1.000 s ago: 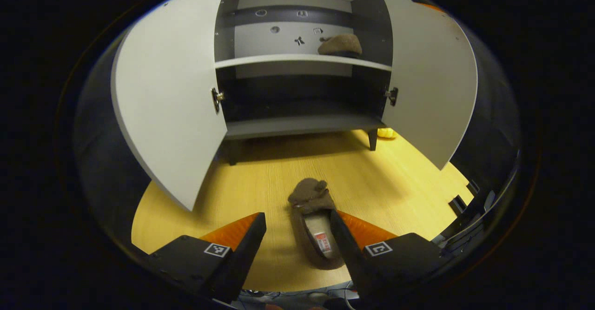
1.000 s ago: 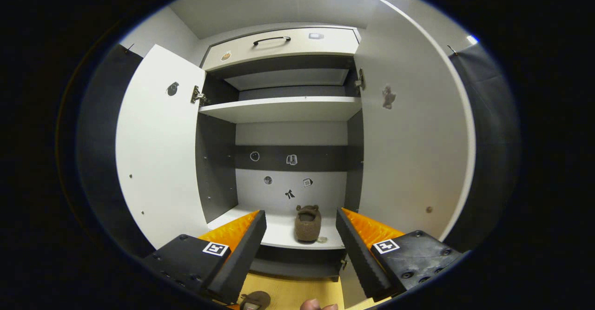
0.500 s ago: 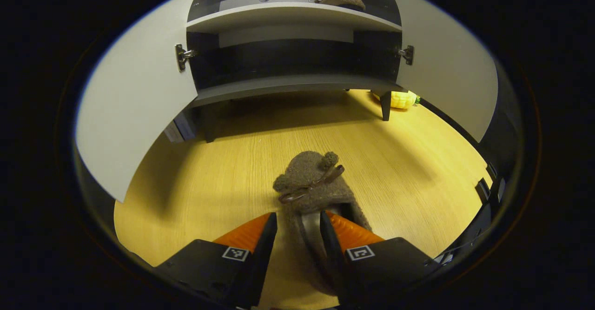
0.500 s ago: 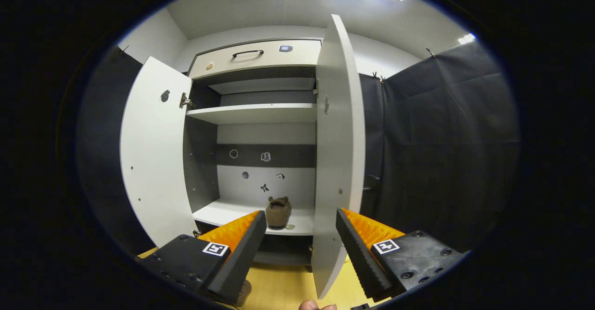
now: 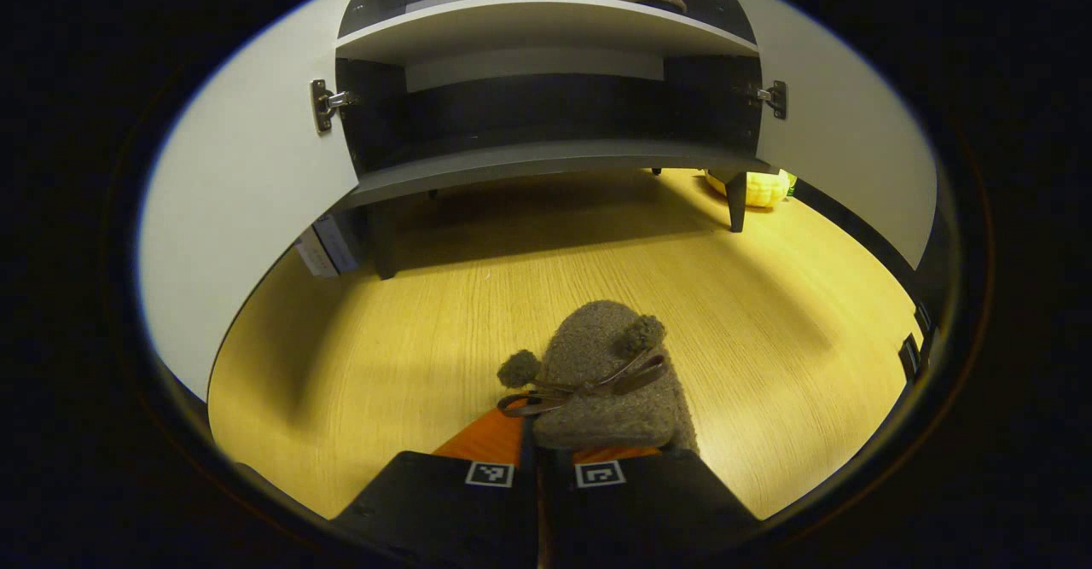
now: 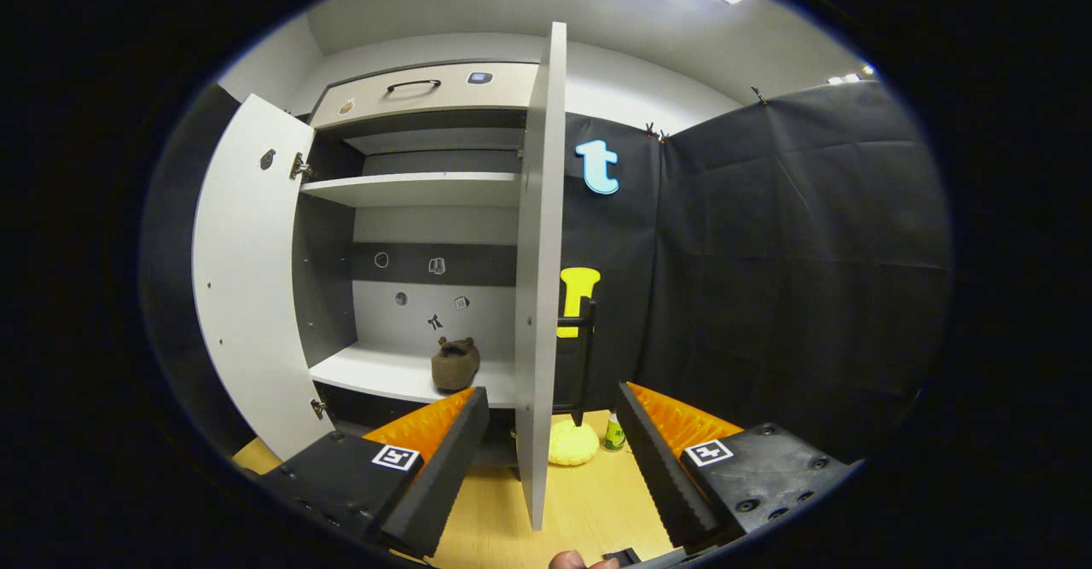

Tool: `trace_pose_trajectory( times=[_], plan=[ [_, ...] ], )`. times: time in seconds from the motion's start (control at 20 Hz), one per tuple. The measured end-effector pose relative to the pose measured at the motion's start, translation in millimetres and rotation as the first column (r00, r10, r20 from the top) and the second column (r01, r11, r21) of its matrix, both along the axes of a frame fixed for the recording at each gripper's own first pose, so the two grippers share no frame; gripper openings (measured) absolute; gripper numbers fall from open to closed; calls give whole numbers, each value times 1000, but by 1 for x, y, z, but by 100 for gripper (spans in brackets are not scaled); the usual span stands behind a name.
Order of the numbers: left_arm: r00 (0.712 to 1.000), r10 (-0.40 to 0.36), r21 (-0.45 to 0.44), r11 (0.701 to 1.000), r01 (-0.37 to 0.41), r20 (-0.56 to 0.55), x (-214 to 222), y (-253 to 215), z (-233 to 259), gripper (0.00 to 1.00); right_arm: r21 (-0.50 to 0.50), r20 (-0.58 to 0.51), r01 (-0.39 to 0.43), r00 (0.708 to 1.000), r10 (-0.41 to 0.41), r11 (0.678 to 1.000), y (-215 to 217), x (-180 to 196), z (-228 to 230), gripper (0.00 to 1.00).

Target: Grab one shoe with the right hand and put it into the shoe cabinet, grab the other shoe with the left hand and put it into the shoe cabinet; then close the right door with the right hand and the left door with the left hand.

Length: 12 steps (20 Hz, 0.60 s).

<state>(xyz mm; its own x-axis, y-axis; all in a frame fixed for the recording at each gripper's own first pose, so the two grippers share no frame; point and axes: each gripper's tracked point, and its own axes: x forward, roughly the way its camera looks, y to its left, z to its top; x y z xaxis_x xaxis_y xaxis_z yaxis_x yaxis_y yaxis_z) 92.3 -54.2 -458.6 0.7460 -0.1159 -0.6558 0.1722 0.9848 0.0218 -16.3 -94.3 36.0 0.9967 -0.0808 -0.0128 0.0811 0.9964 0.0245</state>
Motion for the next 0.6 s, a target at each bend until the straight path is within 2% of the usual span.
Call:
trace_pose_trajectory(
  times=[0.25, 0.6],
  plan=[
    [998, 59, -19, 998, -59, 1, -7, 12, 44, 8, 25, -17, 9, 1000, -9, 1000, -11, 7, -6, 97],
    [987, 121, -35, 992, -118, 107, -8, 13, 175, 8, 62, -16, 18, 1000, -17, 998, -29, 24, -10, 97]
  ],
)
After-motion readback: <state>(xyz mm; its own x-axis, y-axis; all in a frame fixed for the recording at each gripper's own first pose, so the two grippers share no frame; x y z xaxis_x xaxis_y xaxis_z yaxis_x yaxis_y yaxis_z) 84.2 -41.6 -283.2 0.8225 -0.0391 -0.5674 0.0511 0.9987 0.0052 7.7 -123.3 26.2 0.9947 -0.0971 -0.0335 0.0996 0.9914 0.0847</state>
